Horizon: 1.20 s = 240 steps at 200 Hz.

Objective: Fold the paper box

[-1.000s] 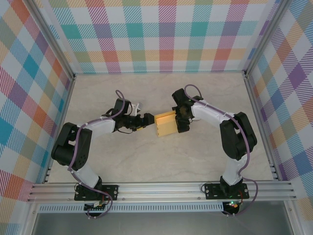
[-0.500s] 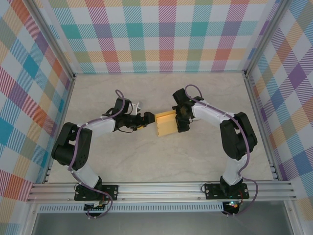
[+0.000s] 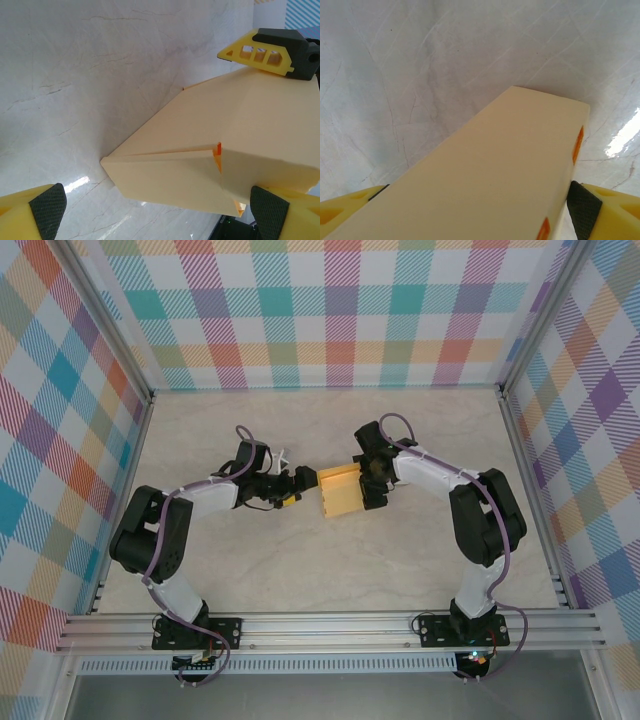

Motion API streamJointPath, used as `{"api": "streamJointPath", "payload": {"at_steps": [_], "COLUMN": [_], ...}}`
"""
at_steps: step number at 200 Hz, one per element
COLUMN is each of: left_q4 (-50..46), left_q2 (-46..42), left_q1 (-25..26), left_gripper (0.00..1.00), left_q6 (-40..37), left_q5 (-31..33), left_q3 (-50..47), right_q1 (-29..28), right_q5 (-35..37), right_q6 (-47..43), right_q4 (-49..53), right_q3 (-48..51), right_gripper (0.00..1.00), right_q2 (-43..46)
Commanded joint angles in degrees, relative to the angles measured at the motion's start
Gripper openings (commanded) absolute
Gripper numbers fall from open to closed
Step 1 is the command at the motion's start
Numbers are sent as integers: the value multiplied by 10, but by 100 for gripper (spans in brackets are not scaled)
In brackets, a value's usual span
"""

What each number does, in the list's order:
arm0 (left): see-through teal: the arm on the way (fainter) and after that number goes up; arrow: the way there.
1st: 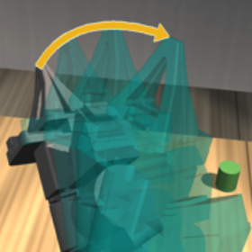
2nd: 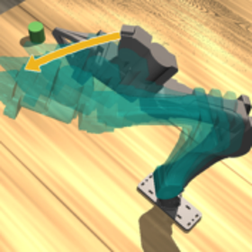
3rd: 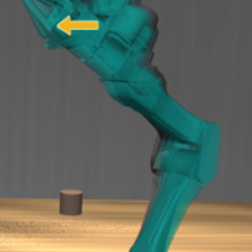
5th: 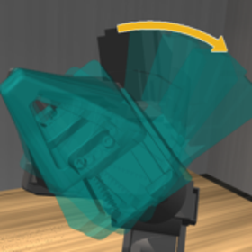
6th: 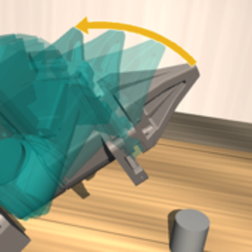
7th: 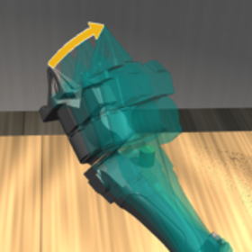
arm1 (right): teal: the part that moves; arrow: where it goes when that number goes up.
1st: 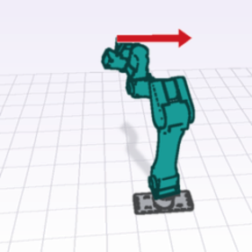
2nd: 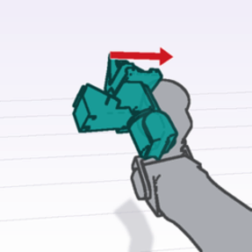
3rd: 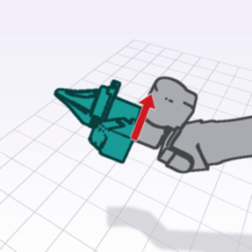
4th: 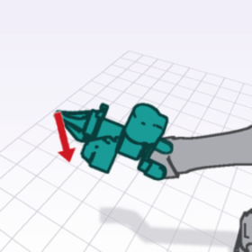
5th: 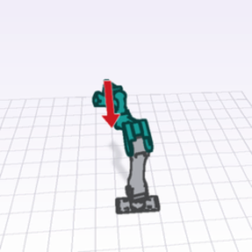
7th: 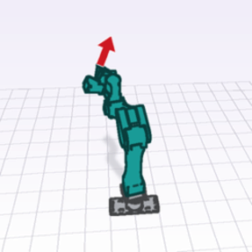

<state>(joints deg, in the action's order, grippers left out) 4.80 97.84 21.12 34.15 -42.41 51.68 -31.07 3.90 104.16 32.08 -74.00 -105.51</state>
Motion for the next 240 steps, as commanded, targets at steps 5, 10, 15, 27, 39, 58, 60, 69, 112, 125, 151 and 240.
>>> {"api": "streamJointPath", "payload": {"at_steps": [5, 10, 15, 27, 39, 58, 60, 69, 112, 125, 151, 240], "left_q4": [61, 63, 64, 74, 84, 107, 110, 117, 134, 159, 207, 72], "left_q2": [8, 8, 10, 12, 14, 17, 17, 18, 26, 28, 31, 16], "left_q1": [15, 15, 15, 14, 13, 11, 11, 11, 10, 10, 9, 1], "left_gripper": [98, 98, 98, 98, 98, 98, 98, 98, 98, 98, 98, 98], "left_q6": [22, 24, 26, 38, 52, 75, 78, 85, 103, 122, 165, 24], "left_q5": [-18, -18, -17, -17, -16, -18, -19, -21, -22, -25, -28, -28], "left_q3": [25, 25, 25, 23, 23, 24, 24, 26, 22, 18, 14, 13], "right_q1": [-18, -19, -19, -19, -19, -20, -20, -19, -20, -19, -20, -18], "right_q5": [-56, -57, -56, -58, -60, -61, -61, -60, -63, -64, -65, -63], "right_q6": [-18, -18, -18, -18, -18, -17, -17, -15, -16, -17, -19, -12], "right_q4": [6, 4, 1, -7, -15, -25, -26, -30, -36, -38, -35, -44], "right_q3": [21, 22, 24, 28, 33, 43, 44, 49, 54, 54, 54, 59], "right_gripper": [92, 92, 92, 92, 92, 92, 92, 92, 90, 90, 90, 86], "right_q2": [-23, -23, -24, -23, -23, -21, -21, -19, -18, -19, -21, -16]}}
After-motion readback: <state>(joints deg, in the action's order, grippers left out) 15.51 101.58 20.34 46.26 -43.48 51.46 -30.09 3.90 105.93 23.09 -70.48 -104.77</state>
